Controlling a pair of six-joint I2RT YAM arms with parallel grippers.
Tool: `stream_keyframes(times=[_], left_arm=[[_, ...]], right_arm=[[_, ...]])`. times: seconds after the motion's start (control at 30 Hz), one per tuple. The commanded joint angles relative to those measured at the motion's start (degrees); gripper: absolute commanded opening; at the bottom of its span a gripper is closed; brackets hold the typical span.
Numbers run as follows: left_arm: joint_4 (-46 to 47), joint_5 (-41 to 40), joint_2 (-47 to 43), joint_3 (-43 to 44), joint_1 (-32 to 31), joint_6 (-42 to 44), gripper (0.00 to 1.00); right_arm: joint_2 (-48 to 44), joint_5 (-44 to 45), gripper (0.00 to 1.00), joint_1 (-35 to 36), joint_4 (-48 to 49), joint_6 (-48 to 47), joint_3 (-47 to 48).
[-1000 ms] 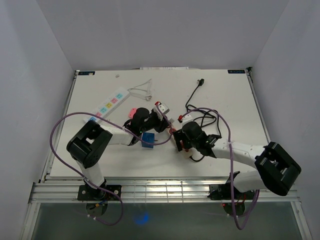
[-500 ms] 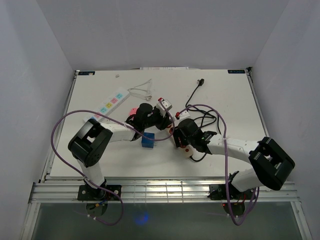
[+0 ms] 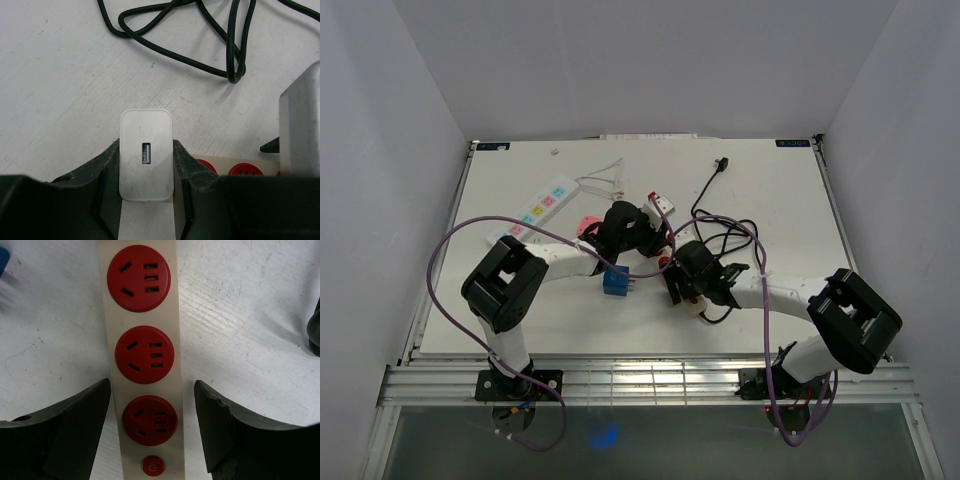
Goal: Insert the plug
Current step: Insert the plug into the socket.
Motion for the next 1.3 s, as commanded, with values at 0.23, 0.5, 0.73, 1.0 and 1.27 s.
stream_keyframes(times=[0.23, 0.5, 0.73, 1.0, 1.27], left_arm=[[-9.25, -3.82, 3.76, -0.13, -0.99, 1.60, 0.00], [-3.71, -2.49, 1.48, -5.23, -1.08, 1.25, 0.00], [-0.98, -2.23, 0.24, -7.35, -1.08, 1.07, 0.00], [-1.07, -1.35, 1.83, -5.94, -1.08, 1.07, 0.00], [-1.60, -1.61, 2.35, -5.32, -0.99, 1.07, 0.00]], right_arm=[[-6.38, -5.42, 0.67, -2.08, 4.46, 0.11, -3.91], [-15.16, -12.72, 0.55, -8.14, 10.78, 1.16, -8.48], [-15.35, -20.55, 0.17, -15.44, 13.08, 2.57, -2.70], [-5.16, -24.06, 0.08, -16.84, 14.91, 3.18, 11.72], [4.69, -34.78, 0.08, -21.41, 23.53, 9.33, 12.61]])
